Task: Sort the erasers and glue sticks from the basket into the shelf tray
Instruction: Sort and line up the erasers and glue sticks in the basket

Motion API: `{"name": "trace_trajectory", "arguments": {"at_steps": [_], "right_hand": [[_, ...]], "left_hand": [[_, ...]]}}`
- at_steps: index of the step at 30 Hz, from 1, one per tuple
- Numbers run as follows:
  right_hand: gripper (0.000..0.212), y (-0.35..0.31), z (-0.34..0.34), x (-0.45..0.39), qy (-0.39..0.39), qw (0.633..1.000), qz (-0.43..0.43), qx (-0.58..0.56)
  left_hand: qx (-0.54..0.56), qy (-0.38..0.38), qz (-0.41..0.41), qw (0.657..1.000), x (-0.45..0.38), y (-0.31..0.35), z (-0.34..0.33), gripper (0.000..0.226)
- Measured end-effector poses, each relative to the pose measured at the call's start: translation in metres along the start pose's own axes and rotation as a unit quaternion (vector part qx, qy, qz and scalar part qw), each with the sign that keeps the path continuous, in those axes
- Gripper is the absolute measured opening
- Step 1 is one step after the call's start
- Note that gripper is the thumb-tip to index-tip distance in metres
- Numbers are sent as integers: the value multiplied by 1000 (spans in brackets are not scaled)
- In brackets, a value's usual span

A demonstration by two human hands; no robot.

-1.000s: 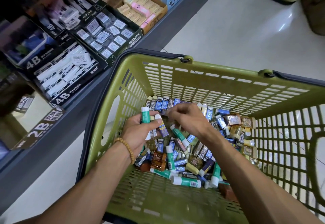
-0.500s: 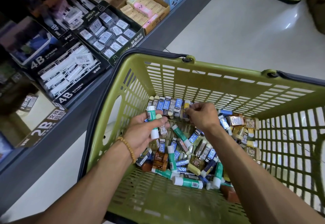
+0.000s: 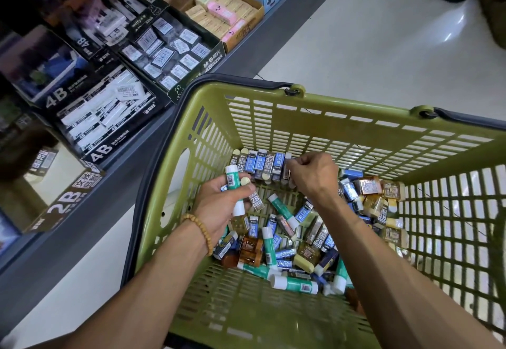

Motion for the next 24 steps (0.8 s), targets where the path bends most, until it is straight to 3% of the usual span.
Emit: {"name": "trace_trajectory", "arguments": {"at_steps": [4, 24], "right_hand": [[23, 0, -2, 4, -31, 999, 19, 27], [16, 5, -5, -2, -10, 1000, -15, 4]], "left_hand": [[-3, 0, -5, 1000, 1, 1, -1, 20], [-8, -5, -1, 1000, 0, 0, -1, 18]]}}
Point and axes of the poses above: each hand's wrist, its own x-axis away from the middle knuckle, its own z-axis out of the back of the hand, y = z × x, the point moved 5 cm from there along -x, towards the middle knuckle, and after that the axes turned 13 degrees about x, right-handed, at the moved point
